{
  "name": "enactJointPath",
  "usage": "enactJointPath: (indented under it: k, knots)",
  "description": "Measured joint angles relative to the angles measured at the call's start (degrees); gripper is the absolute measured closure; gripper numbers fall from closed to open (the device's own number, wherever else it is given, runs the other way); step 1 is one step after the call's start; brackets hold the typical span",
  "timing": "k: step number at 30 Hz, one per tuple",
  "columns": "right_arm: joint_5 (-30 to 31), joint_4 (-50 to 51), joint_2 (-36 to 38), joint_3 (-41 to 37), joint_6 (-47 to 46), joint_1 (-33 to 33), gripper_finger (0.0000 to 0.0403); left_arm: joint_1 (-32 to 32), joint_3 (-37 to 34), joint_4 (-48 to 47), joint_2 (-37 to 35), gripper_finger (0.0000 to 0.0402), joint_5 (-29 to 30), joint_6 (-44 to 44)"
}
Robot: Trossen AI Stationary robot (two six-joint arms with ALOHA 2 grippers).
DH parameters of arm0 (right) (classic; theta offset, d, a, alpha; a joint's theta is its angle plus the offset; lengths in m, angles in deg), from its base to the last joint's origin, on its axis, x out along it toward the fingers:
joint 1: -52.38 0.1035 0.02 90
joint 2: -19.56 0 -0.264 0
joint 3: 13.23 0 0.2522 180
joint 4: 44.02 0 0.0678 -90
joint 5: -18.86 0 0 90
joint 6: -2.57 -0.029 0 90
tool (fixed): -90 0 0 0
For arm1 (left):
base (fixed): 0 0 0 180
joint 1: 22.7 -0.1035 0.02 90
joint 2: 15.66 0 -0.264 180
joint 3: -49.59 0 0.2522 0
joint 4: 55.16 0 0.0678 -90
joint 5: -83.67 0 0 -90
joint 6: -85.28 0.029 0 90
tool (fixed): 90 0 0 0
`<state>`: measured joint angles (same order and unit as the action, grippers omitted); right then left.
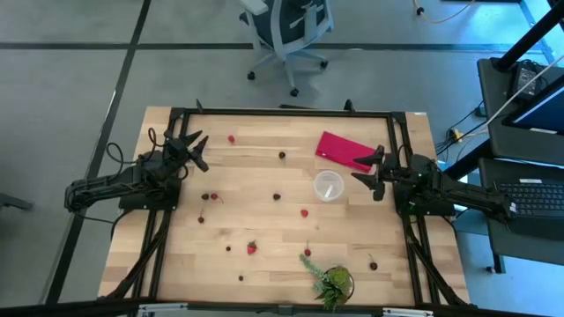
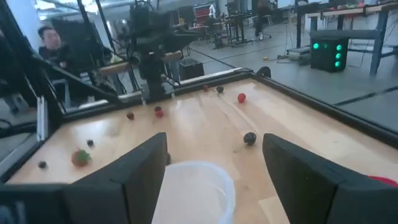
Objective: Pick and placing Produce into tupperware
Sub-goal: Put the bottom black cherry into the transparent container
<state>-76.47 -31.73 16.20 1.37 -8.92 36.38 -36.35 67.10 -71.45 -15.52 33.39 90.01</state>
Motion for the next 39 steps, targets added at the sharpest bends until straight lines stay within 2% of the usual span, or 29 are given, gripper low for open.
enactJointPath:
  k: [3, 7, 9, 14, 19, 24, 28, 34, 39]
  knots:
    - [-3.91, -0.60, 0.00, 0.00, -0.10, 0.17, 0.0136, 0.00, 0.00, 0.00, 0.02, 0.0278, 0.00, 0.00]
    - [-13.56, -6.81, 0.04, 0.02, 1.11, 1.78, 0.0136, 0.01, 0.00, 0.00, 0.00, 0.0278, 0.00, 0.00]
    - [-16.50, -9.29, 0.04, 0.12, 1.73, 3.59, 0.0136, 0.01, 0.00, 0.00, 0.00, 0.0278, 0.00, 0.00]
    - [-14.04, -9.24, -1.84, 2.93, 2.70, 9.17, 0.0136, 0.01, 0.00, 0.00, 0.01, 0.0278, 0.01, 0.00]
    - [-7.81, -8.02, -9.75, 9.73, 6.62, 14.63, 0.0136, 0.00, 0.00, 0.00, 0.00, 0.0278, 0.00, 0.00]
    - [0.18, 2.37, -22.62, 20.56, 9.63, 18.57, 0.0136, 0.00, 0.00, 0.00, 0.00, 0.0278, 0.00, 0.00]
    - [3.69, 14.59, -33.75, 30.12, 5.31, 21.11, 0.0136, 0.01, 0.00, 0.00, 0.02, 0.0278, 0.00, 0.00]
    - [3.79, 39.36, -51.01, 43.57, -12.73, 25.57, 0.0136, 0.00, 0.00, 0.00, 0.01, 0.0278, 0.00, 0.00]
    - [3.53, 57.54, -64.14, 51.16, -28.91, 30.61, 0.0136, 0.00, 0.00, 0.00, 0.01, 0.0278, 0.00, 0.00]
